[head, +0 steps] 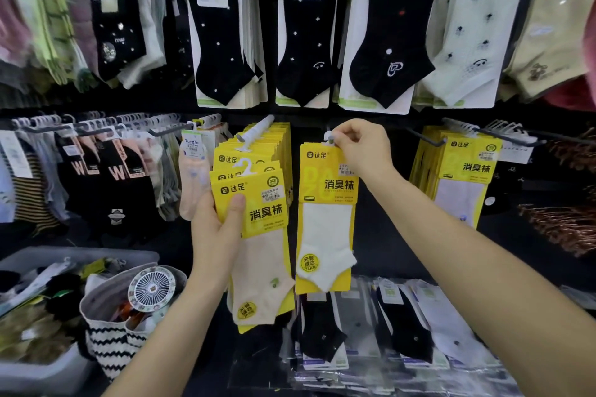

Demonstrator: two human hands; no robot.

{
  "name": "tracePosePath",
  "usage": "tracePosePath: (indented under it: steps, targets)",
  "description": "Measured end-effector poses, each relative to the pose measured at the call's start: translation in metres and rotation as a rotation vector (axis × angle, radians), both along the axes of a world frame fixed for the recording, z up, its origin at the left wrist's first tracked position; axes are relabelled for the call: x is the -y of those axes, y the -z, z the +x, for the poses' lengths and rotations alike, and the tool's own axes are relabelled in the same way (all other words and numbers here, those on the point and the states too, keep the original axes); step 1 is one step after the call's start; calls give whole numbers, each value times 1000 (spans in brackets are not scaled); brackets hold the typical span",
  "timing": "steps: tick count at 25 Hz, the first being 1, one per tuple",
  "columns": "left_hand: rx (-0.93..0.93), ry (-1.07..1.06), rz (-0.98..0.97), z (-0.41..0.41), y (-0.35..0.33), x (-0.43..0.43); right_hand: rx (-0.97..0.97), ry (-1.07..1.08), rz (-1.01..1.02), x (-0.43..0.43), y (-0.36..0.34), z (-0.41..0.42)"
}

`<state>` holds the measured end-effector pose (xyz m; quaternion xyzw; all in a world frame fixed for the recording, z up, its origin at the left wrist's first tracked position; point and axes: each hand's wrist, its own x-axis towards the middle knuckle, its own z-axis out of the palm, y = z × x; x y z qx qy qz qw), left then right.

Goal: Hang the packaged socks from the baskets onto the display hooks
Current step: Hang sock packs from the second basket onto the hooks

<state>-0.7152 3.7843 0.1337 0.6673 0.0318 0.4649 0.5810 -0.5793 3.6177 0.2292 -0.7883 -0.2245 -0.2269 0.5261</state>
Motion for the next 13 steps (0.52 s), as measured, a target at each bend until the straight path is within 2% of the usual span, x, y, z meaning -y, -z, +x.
tracePosePath:
  steps: [4,6,8,10,13]
  targets:
    - [11,4,23,-1,0,5,-10,29,-32,2,3,3]
    - [-1,16,18,2,2,10,58,94,-37,7,10,2]
    - [-43,36,-29,9,4,15,127,105,47,12,22,-4]
    - [-69,60,-49,16,4,23,108,-23,113,16,38,-17]
    - [-84,73,10,25,1,40,-8,-216,24,17,65,-37]
